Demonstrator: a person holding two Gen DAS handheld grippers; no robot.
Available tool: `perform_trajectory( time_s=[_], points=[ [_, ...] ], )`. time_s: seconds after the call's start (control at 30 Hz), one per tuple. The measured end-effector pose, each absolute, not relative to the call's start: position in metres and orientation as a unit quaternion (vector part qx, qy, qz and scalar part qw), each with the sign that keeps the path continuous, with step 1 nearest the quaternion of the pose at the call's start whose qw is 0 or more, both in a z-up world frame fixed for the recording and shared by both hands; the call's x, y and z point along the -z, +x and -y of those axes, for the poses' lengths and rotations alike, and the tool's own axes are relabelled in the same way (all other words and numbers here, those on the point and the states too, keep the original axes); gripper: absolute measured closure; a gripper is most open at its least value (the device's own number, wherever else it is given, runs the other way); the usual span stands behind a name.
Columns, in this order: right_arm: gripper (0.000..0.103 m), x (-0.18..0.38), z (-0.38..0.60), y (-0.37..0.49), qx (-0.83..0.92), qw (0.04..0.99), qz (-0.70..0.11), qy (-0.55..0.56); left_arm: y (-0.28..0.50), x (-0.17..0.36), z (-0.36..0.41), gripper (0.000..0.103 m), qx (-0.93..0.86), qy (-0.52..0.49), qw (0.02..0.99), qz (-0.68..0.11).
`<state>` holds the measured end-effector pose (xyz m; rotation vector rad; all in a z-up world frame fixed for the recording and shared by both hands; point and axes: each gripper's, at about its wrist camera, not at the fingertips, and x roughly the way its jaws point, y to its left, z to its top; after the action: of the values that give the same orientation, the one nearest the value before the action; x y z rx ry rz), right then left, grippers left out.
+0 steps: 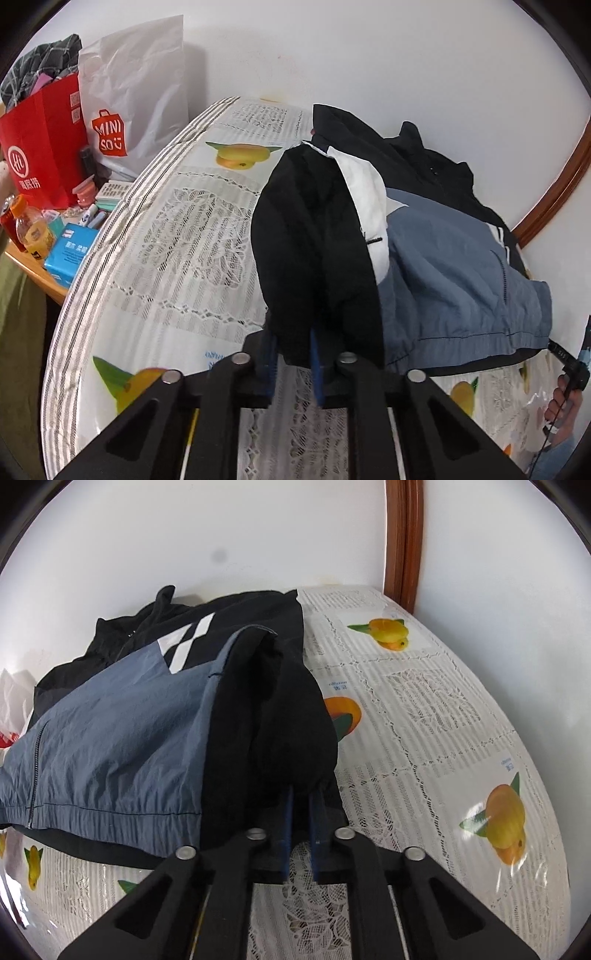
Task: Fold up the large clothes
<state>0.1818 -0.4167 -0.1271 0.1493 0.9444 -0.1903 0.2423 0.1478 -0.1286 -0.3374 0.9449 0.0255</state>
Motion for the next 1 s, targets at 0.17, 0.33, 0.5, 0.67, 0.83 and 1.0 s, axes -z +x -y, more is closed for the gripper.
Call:
perform_trajectory(
  time_s=[0.17,0.33,0.5,0.67,0.83,1.0],
  points=[
    [0.099,0.121,0.414,0.169,0.091,0.88,-0.461,0.069,0.226,0.121,-0.149,0.092,-0.009,-0.151,0.879,-0.452],
    [0.099,0.116,0.41,0.144,0.091,0.877,-0.466,0.069,0.202,0.115,-0.148,0.092,-0.007,-0.138,0.877,-0.46],
    [0.099,0.114,0.408,0.113,0.095,0.878,-0.464,0.069,0.17,0.114,-0.142,0.092,-0.006,-0.129,0.876,-0.464],
    [0.099,0.109,0.41,0.082,0.102,0.879,-0.461,0.062,0.148,0.114,-0.137,0.092,0.001,-0.137,0.874,-0.466],
    [0.096,0.107,0.407,0.064,0.12,0.874,-0.47,0.035,0.139,0.111,-0.13,0.085,-0.002,-0.121,0.875,-0.468],
    [0.096,0.085,0.412,0.042,0.18,0.875,-0.45,-0.009,0.128,0.097,-0.13,0.082,-0.014,-0.123,0.882,-0.454]
  ],
)
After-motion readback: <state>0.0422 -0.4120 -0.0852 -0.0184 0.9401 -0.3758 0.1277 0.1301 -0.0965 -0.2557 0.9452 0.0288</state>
